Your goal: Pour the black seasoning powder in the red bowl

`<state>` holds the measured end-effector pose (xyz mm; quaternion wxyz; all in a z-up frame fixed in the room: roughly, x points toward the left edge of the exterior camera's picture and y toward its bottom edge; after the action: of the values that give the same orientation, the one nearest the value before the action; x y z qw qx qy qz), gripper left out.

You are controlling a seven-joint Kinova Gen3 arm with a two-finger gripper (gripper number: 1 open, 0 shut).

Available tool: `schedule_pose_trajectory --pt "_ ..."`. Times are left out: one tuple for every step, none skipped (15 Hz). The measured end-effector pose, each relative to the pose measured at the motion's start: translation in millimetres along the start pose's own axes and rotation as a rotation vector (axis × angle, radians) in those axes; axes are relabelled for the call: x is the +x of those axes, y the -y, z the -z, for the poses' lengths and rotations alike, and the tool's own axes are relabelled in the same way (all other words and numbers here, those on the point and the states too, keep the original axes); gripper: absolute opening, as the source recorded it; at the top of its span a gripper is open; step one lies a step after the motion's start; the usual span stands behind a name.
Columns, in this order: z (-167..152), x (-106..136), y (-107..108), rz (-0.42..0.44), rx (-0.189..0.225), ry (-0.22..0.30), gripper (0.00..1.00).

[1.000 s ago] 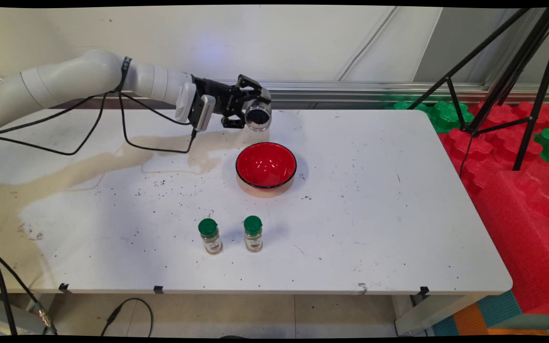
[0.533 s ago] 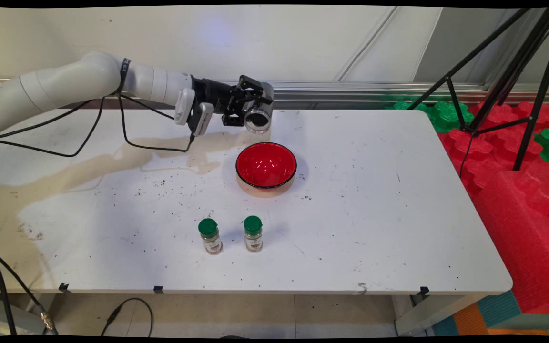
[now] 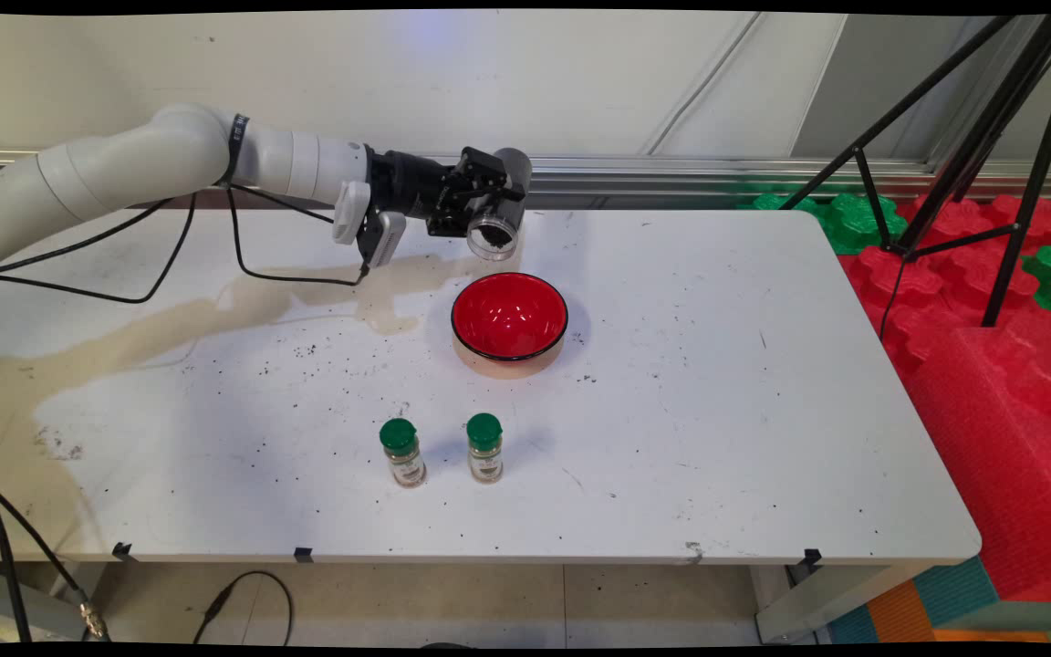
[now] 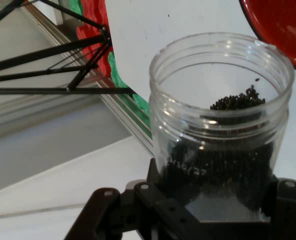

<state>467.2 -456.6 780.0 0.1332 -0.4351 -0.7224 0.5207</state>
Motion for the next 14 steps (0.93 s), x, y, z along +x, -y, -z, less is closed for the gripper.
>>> schedule_pose_trajectory --pt "0.1 1.0 0.3 -0.019 0.003 0.0 0.0" --pt "0.1 1.8 0.7 -0.036 0.006 0.0 0.0" --pt "0.1 2.3 1.0 -0.046 0.008 0.0 0.0" --pt "0.3 3.1 1.3 -0.062 0.011 0.0 0.0" --pt "0.4 3.9 1.6 -0.08 0.014 0.0 0.0" --pt "0.5 4.7 2.0 -0.098 0.017 0.0 0.0" --pt "0.6 5.4 2.3 -0.113 0.019 0.0 0.0" --pt "0.8 6.1 2.6 -0.128 0.022 0.001 0.0" --pt "0.8 7.0 3.0 -0.148 0.025 0.001 0.0" --pt "0.9 7.6 3.4 -0.16 0.027 0.002 0.0" --pt "0.9 8.1 3.7 -0.171 0.029 0.002 0.0" --pt "1.0 8.8 4.1 -0.185 0.031 0.002 0.0" --pt "1.0 9.5 4.5 -0.2 0.034 0.003 0.0" --pt "1.0 10.1 4.9 -0.214 0.036 0.004 0.0"
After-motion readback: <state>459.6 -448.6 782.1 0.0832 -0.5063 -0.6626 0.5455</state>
